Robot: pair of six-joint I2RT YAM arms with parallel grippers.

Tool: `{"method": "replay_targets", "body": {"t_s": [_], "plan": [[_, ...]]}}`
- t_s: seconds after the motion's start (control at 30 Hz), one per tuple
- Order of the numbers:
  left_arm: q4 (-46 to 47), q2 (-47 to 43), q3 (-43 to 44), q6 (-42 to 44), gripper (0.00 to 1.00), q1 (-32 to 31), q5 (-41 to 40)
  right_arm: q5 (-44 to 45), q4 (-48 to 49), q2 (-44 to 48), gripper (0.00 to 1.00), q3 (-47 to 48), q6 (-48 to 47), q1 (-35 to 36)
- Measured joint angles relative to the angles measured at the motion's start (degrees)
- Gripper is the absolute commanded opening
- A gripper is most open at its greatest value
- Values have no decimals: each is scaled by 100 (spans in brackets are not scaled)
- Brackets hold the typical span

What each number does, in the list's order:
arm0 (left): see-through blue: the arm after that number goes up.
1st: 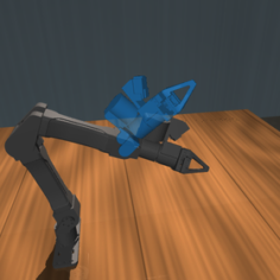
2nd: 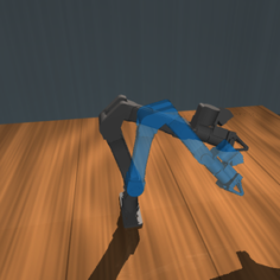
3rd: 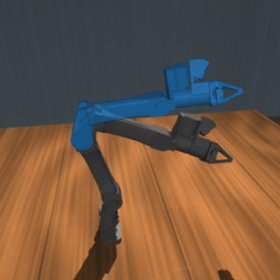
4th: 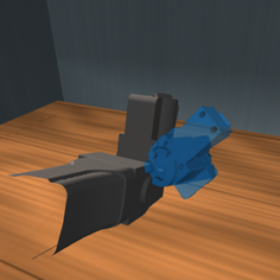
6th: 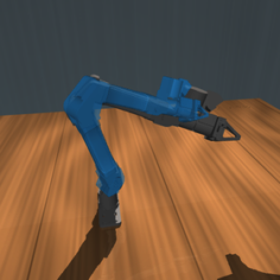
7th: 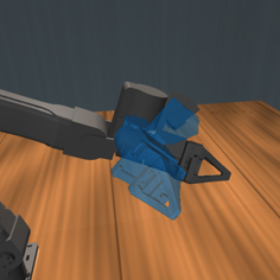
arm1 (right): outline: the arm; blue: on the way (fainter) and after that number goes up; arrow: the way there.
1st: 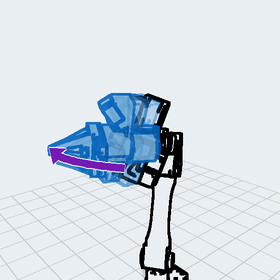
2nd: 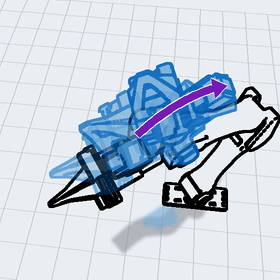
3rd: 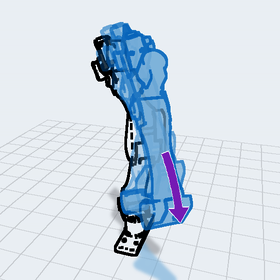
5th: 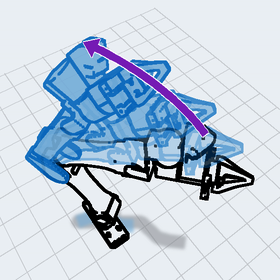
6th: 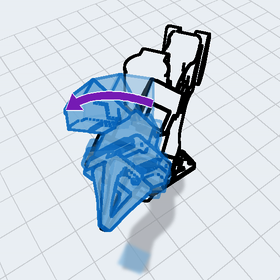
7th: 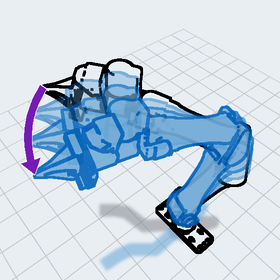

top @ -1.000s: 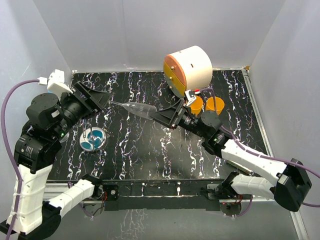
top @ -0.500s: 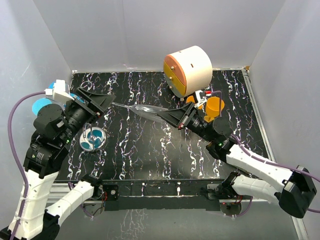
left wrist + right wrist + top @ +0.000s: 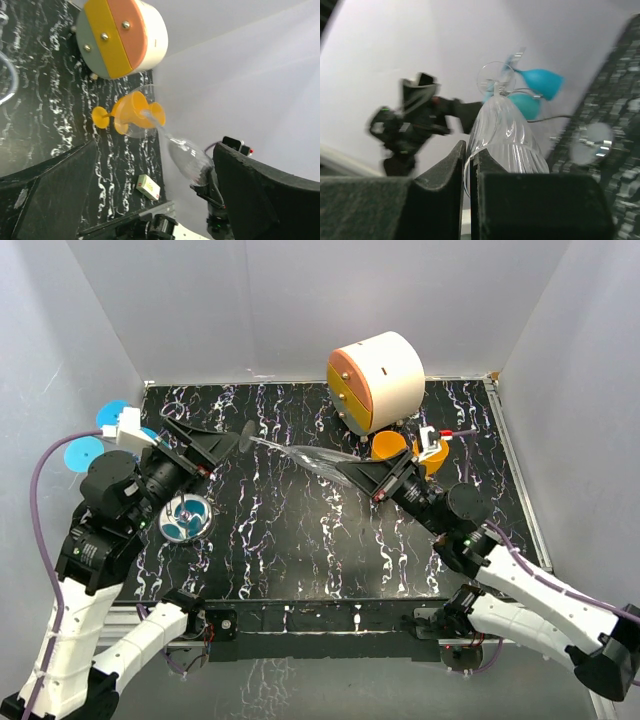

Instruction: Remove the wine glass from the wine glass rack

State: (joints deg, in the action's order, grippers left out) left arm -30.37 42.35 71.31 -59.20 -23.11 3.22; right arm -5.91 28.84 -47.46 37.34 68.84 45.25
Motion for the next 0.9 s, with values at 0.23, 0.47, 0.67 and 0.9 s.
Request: {"method": "replay_targets", "body": {"t_s": [0.23,0.47,0.67,0.9], "plan": [[-778,-94,710,695,99,0,-780,723,-2990,356,0,509,-1768,-2],[-1038,-317,907,1353,99,0,-1316,855,-5342,-765,0,2037,-3576,-4],[-1196,-280,1019,1803,99,0,-1508,1318,-6756,-2343,0,3805,-4310,-2],[-1386,-334,1250,2210,99,0,-1744,1939,-8015,-3989,0,5025,-4588,-4]]}}
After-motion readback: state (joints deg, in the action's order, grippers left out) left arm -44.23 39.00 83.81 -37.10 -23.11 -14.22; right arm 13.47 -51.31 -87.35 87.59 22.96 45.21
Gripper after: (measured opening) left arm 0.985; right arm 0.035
